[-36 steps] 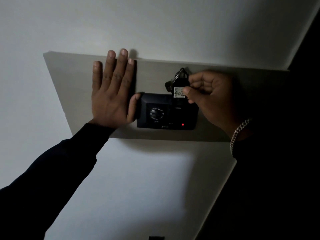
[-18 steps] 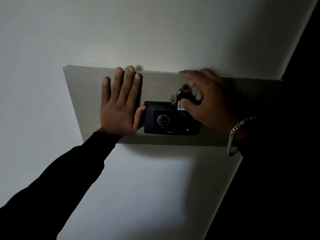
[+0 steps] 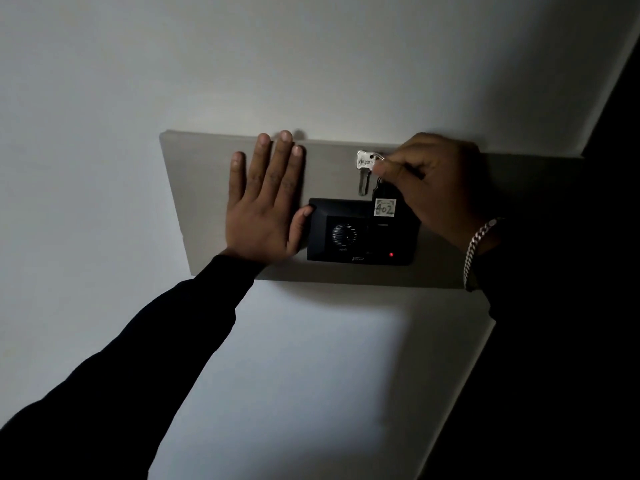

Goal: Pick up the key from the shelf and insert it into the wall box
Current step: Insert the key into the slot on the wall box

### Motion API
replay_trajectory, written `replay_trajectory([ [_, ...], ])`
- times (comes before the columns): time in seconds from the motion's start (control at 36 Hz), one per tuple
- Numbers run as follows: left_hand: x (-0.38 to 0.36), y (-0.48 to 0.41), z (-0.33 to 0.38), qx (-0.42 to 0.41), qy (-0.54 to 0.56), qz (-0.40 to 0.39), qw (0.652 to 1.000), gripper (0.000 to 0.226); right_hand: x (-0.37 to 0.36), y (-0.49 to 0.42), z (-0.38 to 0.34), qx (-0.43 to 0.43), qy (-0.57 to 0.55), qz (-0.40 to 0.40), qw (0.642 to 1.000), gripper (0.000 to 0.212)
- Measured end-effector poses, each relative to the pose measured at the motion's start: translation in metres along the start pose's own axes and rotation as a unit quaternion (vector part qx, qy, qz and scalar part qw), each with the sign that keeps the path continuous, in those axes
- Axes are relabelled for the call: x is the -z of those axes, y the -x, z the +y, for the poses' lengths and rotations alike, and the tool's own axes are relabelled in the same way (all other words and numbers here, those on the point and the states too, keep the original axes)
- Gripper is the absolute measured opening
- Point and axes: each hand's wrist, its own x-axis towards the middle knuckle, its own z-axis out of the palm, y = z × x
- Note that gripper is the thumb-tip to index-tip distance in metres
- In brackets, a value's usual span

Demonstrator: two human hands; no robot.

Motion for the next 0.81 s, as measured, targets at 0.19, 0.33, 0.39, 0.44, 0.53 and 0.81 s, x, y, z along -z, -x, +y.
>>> replay_trajectory([
  [0.19, 0.0, 0.0, 0.001, 0.001, 0.0, -0.002, 1.0, 0.07, 0.007, 0.002, 0.005, 0.066, 0.016, -0.046, 0.997, 0.015],
  [0.33, 0.001, -0.001, 0.001, 0.003, 0.003, -0.004, 1.0, 0.069, 0.01, 0.004, 0.005, 0.09, 0.033, -0.054, 0.994, 0.022],
  [0.39, 0.002, -0.001, 0.002, 0.004, 0.002, -0.004, 1.0, 0.07, 0.009, 0.004, 0.004, 0.101, 0.036, -0.06, 0.992, 0.021],
  [0.44, 0.002, -0.001, 0.002, 0.004, 0.001, -0.003, 1.0, 0.07, 0.007, 0.003, 0.003, 0.108, 0.04, -0.063, 0.991, 0.02],
  [0.53, 0.002, -0.001, 0.001, 0.001, 0.0, 0.0, 1.0, 0.069, 0.006, 0.004, 0.003, 0.115, 0.045, -0.056, 0.991, 0.016],
  [0.81, 0.0, 0.001, 0.0, -0.001, 0.004, 0.003, 1.0, 0.07, 0.003, 0.011, 0.009, 0.133, 0.058, -0.037, 0.989, 0.017],
])
